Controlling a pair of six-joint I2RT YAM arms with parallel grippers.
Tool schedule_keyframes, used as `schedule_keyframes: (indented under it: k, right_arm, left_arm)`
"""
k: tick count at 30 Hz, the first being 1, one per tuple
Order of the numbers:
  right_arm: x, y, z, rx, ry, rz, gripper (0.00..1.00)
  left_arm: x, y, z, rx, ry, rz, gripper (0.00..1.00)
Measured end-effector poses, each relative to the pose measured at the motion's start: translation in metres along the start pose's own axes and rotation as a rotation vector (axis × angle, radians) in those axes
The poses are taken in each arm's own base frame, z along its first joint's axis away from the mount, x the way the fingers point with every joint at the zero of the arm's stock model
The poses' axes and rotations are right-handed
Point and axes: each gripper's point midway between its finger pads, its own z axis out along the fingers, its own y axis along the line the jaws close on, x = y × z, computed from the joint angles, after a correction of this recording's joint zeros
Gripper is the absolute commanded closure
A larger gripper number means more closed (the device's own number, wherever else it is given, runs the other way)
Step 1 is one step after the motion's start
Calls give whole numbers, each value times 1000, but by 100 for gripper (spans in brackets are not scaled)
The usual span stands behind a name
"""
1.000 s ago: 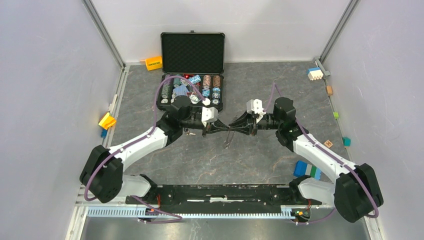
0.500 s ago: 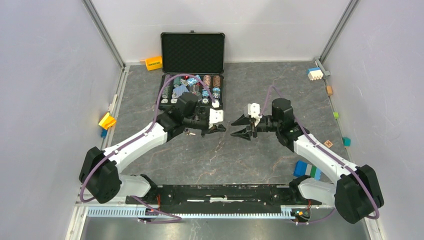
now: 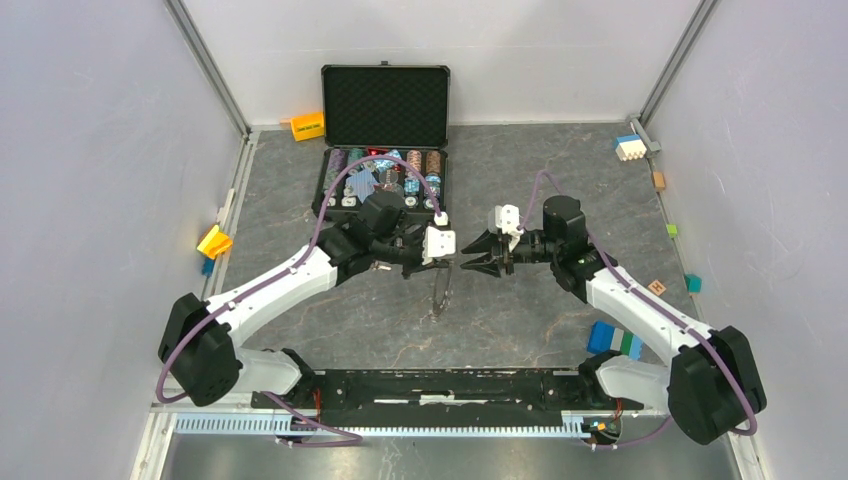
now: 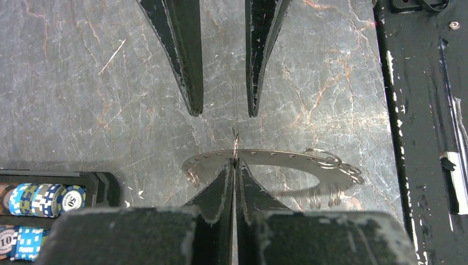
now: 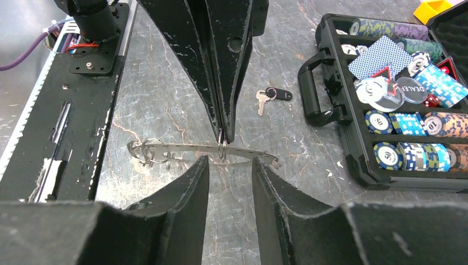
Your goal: Put the keys on the keyring
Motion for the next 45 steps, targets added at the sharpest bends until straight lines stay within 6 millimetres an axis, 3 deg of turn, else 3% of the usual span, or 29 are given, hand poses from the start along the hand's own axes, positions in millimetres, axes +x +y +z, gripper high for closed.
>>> schedule_keyframes:
  k: [14,22,39,45]
  right_arm:
    - [-1,6,2,-34,-23,5,65]
    - [0,7,2,-42,-24,-5,73]
    - [6,6,-1,-40,-9,-11,76]
    - [5,5,-3,-37,-11,-10,81]
  left_arm:
    - [-8,-8,13,11,-136,-5,98]
    - [-16,-9,13,5,-190,-16,98]
    - [-18,-7,13,-14,-223,-22,98]
    - [-19,-6,13,-21,-231,-29,98]
